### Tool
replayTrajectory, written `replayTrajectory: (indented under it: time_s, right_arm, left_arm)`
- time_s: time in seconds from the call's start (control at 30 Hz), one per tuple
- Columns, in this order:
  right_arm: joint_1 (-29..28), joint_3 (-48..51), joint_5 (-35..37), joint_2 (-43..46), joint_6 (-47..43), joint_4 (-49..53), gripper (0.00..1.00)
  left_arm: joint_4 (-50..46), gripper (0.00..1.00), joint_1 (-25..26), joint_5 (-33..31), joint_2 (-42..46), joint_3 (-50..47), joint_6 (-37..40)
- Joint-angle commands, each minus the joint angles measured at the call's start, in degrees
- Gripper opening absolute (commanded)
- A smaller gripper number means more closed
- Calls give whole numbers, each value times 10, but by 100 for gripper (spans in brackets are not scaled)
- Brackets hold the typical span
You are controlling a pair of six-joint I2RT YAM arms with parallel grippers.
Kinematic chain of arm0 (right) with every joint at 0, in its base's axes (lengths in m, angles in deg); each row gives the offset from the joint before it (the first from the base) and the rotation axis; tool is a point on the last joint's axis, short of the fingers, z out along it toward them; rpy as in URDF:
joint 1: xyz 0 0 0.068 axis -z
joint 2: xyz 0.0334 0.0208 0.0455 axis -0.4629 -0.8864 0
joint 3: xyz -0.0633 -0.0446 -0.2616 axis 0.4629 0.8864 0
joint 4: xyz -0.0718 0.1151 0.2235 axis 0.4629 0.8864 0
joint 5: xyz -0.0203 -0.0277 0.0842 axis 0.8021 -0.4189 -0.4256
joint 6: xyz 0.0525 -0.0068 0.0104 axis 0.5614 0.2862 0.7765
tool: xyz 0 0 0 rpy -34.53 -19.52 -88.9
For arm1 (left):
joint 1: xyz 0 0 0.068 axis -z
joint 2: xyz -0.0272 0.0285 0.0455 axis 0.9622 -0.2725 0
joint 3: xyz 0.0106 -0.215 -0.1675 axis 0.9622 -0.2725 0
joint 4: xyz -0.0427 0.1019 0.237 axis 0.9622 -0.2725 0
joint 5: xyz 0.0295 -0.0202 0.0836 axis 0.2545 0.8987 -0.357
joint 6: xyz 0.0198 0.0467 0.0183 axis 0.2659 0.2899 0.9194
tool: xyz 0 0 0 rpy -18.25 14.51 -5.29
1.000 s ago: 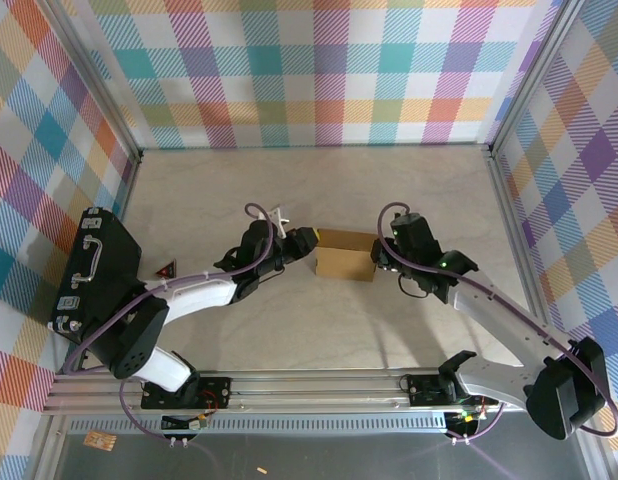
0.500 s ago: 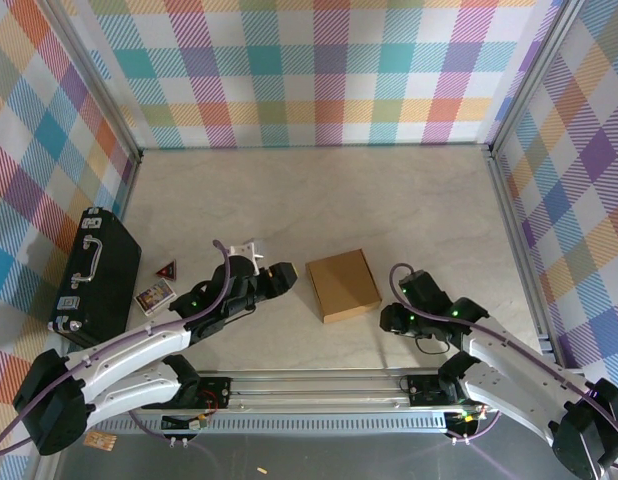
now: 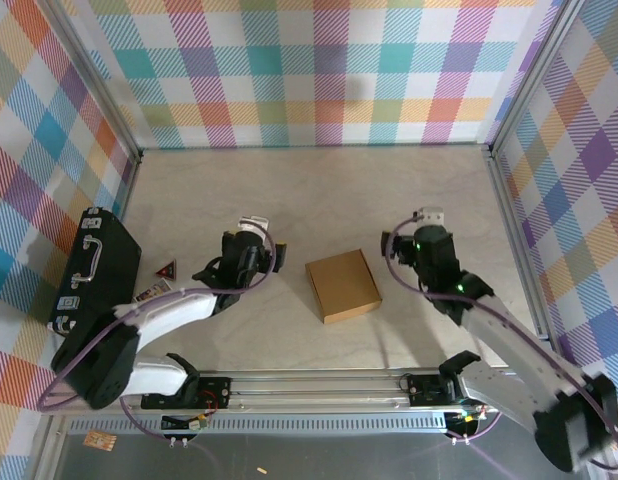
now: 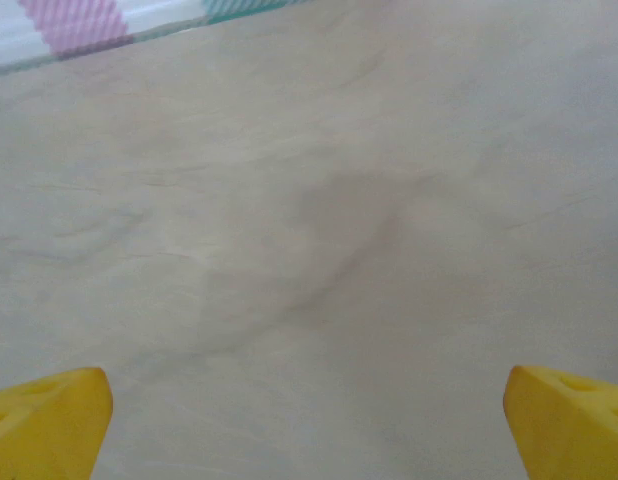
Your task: Fold the paper box
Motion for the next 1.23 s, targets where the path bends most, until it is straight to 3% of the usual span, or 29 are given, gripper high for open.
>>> replayTrajectory:
  time_s: [0.0, 0.13, 0.23, 0.27, 0.3, 0.33, 0.4, 0.5, 0.53, 0.57, 0.63, 0.73, 1.2]
  right_arm:
    - [79, 5, 8, -89, -77, -137, 99]
    - [149, 34, -117, -193, -127, -222, 99]
    - [184, 78, -215, -247, -138, -359, 99]
    - [186, 66, -218, -253, -153, -345, 99]
    - [187, 82, -216, -262, -165, -397, 99]
    - [204, 89, -223, -275, -149, -428, 99]
    - [253, 115, -309, -292, -118, -482, 99]
    - [257, 145, -329, -310, -120, -559, 99]
    - [256, 137, -322, -305, -120, -538, 99]
    - [254, 135, -315, -306, -122, -533, 99]
    - [250, 134, -308, -305, -123, -530, 99]
    - [248, 135, -304, -304, -124, -531, 99]
    - [247, 134, -305, -305, -127, -530, 99]
  left_arm:
    - [51, 100, -69, -4, -55, 15, 89]
    - [113, 100, -128, 51, -101, -9, 51]
    - [101, 100, -156, 82, -104, -2, 58]
    - [160, 100, -155, 79, -105, -28, 96]
    - [241, 100, -157, 75, -108, -61, 109]
    - [242, 100, -172, 64, -97, -67, 81]
    - [264, 100, -217, 146, -82, -90, 53]
    - [386, 100, -275, 243, -103, -147, 19]
    - [470, 100, -279, 259, -137, -169, 23]
    - [474, 100, -279, 261, -133, -175, 25]
    - [408, 100, -278, 258, -121, -151, 26]
    - [357, 100, -280, 198, -131, -117, -4]
    - [362, 100, -284, 199, -130, -120, -7]
